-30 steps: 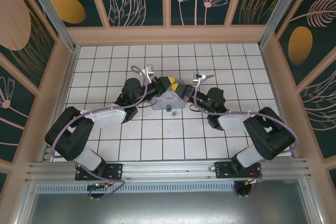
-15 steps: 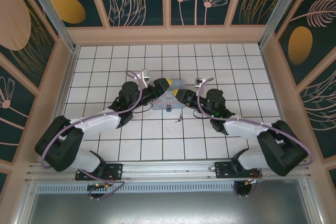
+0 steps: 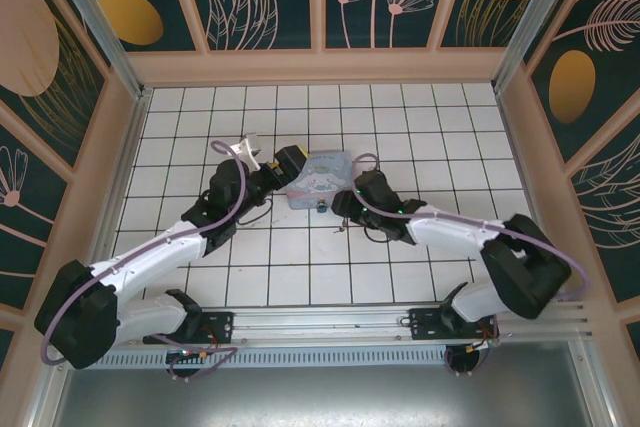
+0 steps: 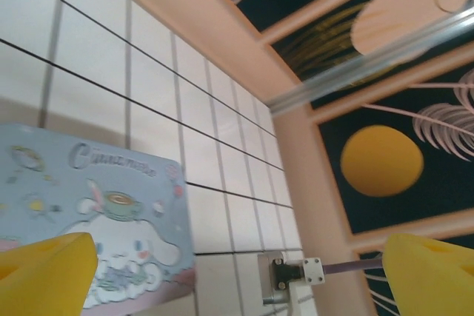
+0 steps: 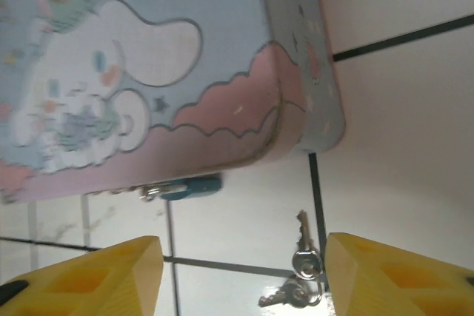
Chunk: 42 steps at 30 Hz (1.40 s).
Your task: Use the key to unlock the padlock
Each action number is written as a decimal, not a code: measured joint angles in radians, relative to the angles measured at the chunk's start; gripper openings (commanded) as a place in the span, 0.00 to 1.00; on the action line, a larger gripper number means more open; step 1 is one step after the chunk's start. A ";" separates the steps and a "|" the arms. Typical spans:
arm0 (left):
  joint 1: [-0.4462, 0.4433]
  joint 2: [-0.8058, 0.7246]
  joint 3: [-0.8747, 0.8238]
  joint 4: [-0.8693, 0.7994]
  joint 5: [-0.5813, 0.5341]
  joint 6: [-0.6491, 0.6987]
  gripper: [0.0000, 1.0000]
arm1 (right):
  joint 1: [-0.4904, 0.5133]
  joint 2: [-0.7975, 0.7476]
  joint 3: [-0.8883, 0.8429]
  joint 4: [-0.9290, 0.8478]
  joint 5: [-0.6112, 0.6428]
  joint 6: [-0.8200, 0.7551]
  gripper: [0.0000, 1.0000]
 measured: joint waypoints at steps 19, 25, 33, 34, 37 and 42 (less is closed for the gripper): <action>0.003 -0.127 -0.031 -0.190 -0.185 0.031 0.99 | 0.114 0.216 0.196 -0.294 0.168 0.109 0.45; 0.004 -0.114 -0.031 -0.193 -0.175 0.045 0.99 | 0.128 0.233 0.204 -0.312 0.180 0.138 0.36; 0.015 -0.071 -0.030 -0.211 -0.152 0.053 0.99 | 0.132 0.245 0.213 -0.346 0.198 0.154 0.21; 0.015 -0.067 -0.030 -0.214 -0.151 0.053 0.99 | 0.132 0.245 0.213 -0.347 0.200 0.158 0.19; 0.016 -0.061 -0.030 -0.217 -0.143 0.056 0.99 | 0.138 0.245 0.213 -0.347 0.209 0.165 0.10; 0.016 -0.054 -0.024 -0.220 -0.126 0.059 0.99 | 0.149 0.237 0.206 -0.324 0.228 0.170 0.00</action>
